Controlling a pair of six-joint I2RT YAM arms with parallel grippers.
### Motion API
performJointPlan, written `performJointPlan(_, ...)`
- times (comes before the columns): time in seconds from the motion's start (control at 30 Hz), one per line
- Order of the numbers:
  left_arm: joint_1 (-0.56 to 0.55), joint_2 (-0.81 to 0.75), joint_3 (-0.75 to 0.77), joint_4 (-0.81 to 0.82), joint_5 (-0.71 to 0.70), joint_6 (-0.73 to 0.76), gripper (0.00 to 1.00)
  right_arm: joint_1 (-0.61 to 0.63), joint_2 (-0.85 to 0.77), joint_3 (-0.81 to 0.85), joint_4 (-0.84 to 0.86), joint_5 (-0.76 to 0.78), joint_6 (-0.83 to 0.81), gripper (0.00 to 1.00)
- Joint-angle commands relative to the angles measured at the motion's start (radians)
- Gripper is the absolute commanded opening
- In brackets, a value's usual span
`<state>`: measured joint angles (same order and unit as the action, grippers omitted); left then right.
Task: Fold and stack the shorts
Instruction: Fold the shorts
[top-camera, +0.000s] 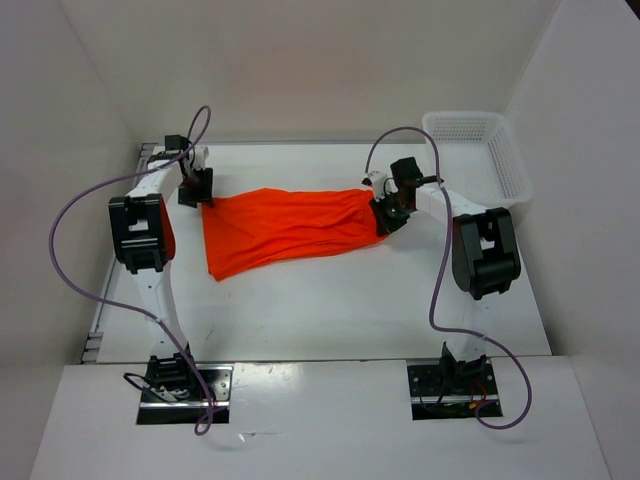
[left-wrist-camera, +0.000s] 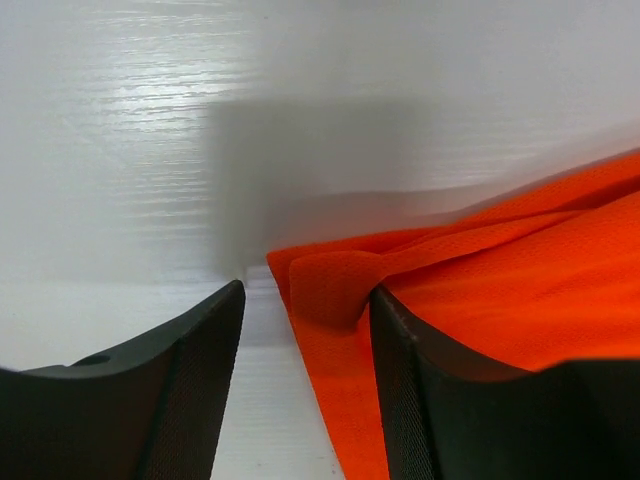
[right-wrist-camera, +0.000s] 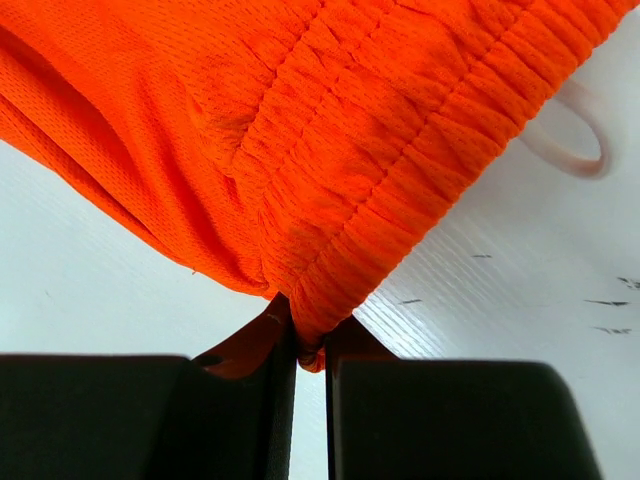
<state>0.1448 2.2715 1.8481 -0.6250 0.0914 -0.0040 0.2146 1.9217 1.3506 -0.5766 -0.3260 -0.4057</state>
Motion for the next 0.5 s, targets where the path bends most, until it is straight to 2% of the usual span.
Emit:
performJointPlan(0.0,-0.010,-0.097,0.005,0.010,-0.006,0.004,0.61,-0.018,-0.013,0.056,-0.026,0.022,-0.053,0.00)
performJointPlan(0.1,-0.010,-0.239,-0.070,0.031,0.017,0.004,0.61,-0.018,-0.013,0.056,-0.026,0.013,-0.053,0.00)
performJointPlan(0.2,-0.031,-0.340,-0.159,0.044,-0.011,0.004,0.67,-0.018,-0.013,0.056,-0.026,0.013,-0.053,0.00)
performJointPlan(0.33,-0.031,-0.296,-0.271,-0.087,0.019,0.004,0.68,-0.018,-0.023,0.065,-0.026,0.022,-0.074,0.00)
performJointPlan(0.47,-0.008,-0.282,-0.398,-0.062,0.135,0.004,0.67,-0.018,-0.032,0.100,-0.035,0.033,-0.099,0.00)
